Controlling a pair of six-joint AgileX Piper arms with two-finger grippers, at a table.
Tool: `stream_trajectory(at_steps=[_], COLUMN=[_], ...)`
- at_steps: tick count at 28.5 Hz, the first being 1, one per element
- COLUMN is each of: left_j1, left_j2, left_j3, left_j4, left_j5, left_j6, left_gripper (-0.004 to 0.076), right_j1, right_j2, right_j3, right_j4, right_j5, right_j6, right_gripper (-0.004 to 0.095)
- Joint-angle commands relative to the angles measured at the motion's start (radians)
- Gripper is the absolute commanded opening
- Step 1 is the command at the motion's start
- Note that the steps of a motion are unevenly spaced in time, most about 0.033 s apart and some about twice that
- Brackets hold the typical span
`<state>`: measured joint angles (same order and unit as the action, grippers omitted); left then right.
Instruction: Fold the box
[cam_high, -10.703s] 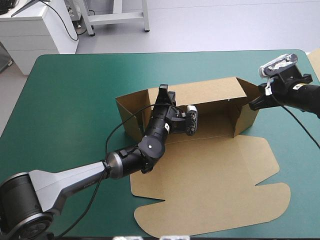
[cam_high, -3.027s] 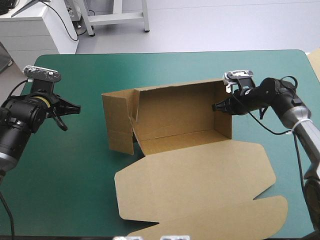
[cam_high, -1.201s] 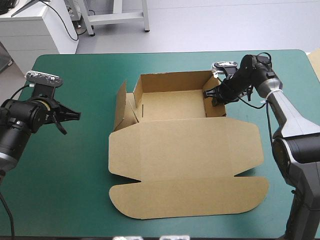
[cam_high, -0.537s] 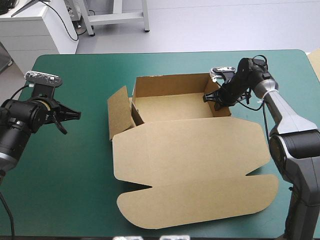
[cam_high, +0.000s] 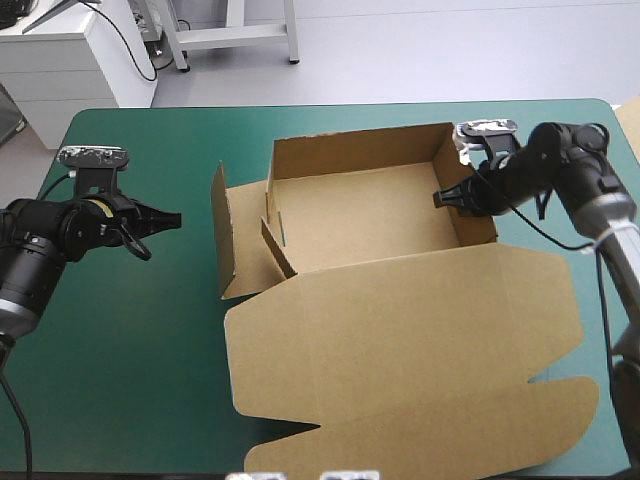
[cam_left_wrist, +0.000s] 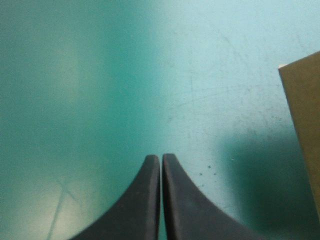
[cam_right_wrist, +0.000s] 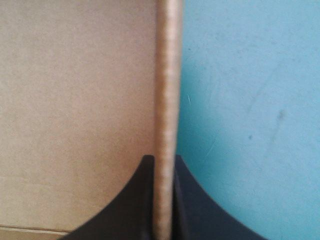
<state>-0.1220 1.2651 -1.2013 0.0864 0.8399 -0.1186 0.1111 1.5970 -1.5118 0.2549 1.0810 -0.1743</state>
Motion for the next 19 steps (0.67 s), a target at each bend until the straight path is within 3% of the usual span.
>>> stream_trajectory(at_steps=[1,5,8,19], left_j1=[0.001,0.001,0.001,0.001], left_j2=[-0.022,-0.022,-0.022,-0.022], left_j3=[-0.032,-0.032,-0.032,-0.032], left_j4=[-0.08,-0.26,-0.331,-0.631], left_j5=[-0.06,-0.052,-0.056,-0.015], left_j6=[0.007,0.119,0.119,0.302], left_gripper=[0.0001,0.0001,0.0001,0.0001], right_j1=[-0.031,-0.038,-0.038,-0.038], right_j2=[-0.188,-0.341,-0.391,-0.421], right_j3=[0.117,0.276,0.33,0.366], right_j4=[0.057,0.079,0.091,0.219], right_j5=[-0.122,-0.213,-0.23,-0.301], right_j6=[0.002,0.018,0.038,0.001], right_gripper=[-0.0016,-0.0016,-0.0016,-0.0016])
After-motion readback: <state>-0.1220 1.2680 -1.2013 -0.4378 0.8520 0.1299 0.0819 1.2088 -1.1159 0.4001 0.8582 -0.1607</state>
